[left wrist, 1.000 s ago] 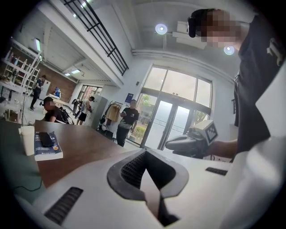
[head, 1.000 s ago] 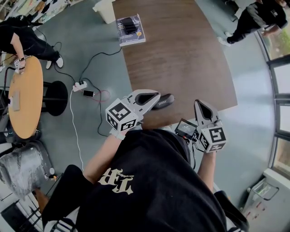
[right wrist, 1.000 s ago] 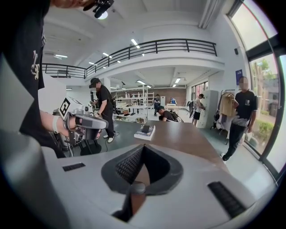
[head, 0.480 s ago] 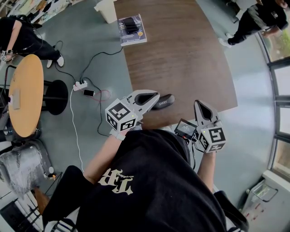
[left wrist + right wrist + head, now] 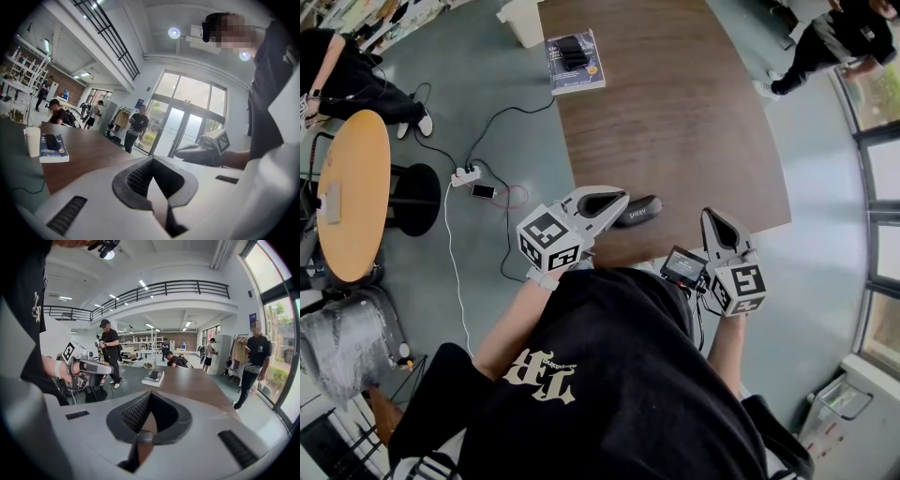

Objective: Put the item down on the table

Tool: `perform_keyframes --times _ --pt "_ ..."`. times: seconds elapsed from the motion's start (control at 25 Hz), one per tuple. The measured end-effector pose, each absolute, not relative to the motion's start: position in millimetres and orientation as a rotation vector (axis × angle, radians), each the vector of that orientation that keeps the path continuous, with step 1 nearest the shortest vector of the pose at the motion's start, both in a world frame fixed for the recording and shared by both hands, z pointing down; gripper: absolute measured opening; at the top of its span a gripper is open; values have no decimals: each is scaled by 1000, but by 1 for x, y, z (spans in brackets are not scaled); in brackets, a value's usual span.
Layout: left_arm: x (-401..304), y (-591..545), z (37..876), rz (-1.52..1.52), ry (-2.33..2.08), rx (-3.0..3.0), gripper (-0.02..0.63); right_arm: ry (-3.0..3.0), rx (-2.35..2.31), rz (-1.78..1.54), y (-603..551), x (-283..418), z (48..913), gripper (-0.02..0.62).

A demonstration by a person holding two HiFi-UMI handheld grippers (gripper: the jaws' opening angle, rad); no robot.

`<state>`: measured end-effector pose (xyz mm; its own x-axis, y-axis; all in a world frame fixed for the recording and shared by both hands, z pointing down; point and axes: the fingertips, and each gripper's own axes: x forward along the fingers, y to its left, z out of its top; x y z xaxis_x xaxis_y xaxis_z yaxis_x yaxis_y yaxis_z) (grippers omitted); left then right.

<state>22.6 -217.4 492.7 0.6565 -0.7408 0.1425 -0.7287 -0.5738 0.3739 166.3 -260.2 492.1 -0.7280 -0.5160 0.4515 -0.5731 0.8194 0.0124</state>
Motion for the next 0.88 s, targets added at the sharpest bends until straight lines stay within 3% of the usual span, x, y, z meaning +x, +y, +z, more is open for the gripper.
perform_keyframes --times 0.88 --pt "23 -212 498 -38 -1162 2456 6 -2563 811 176 -257 167 493 -11"
